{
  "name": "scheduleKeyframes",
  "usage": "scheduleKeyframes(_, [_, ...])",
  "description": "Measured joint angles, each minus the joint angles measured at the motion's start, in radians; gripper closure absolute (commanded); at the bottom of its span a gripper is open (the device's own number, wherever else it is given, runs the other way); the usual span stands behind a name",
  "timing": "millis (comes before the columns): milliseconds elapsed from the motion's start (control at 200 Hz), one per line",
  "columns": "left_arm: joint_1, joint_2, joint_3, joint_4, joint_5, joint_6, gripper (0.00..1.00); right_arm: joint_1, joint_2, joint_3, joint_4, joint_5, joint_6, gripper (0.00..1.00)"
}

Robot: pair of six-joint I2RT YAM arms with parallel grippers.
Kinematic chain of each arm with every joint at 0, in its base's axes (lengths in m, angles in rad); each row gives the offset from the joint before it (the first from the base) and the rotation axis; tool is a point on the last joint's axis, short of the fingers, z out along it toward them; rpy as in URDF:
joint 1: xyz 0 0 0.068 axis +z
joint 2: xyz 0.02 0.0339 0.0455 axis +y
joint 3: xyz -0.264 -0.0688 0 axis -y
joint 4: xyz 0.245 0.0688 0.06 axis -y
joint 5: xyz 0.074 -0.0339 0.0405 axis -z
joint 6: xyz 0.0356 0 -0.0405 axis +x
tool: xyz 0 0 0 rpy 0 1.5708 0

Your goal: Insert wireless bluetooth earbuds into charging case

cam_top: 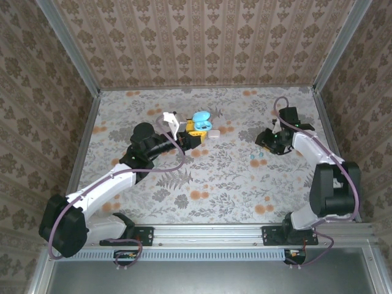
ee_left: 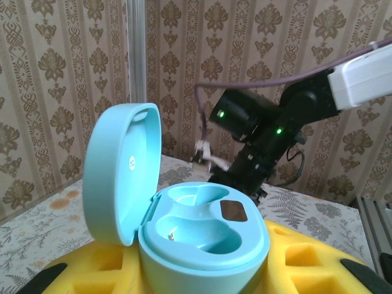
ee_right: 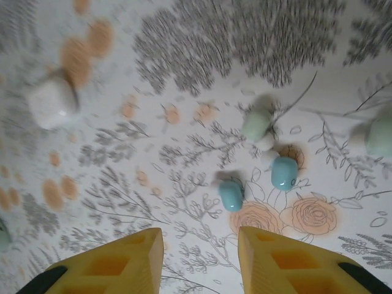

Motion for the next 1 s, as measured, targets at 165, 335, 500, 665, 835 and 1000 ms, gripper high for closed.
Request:
scheduleKeyframes(165, [0.000,0.000,0.000,-0.007,-0.006,0.000,0.73,0.062,0.110,0.045,-0.037,0.037,-0.019,0.61])
scheduleKeyframes(335, [0.000,-0.003,0.000,-0.022,-0.010,0.001,0.73,0.097,0.163,0.085,-0.040,0.093,-0.037,0.62])
scheduleKeyframes(500, [0.000,-0.009,0.001,-0.040,-0.013,0.001,0.73,0.091,0.168,0.105,-0.043,0.187,-0.042,0.62])
scheduleKeyframes(665, [0.000,-0.010,0.001,-0.059,-0.013,0.001,0.73,0.080,0.200,0.131,-0.055,0.238,-0.051,0.63])
scheduleKeyframes(835, [0.000,-0.021,0.001,-0.070,-0.014,0.001,0.73,0.080,0.229,0.131,-0.068,0.266,-0.063,0.63])
scheduleKeyframes(1000, [0.000,-0.023,0.001,-0.075,-0.013,0.001,0.73,0.080,0.232,0.131,-0.070,0.277,-0.074,0.64])
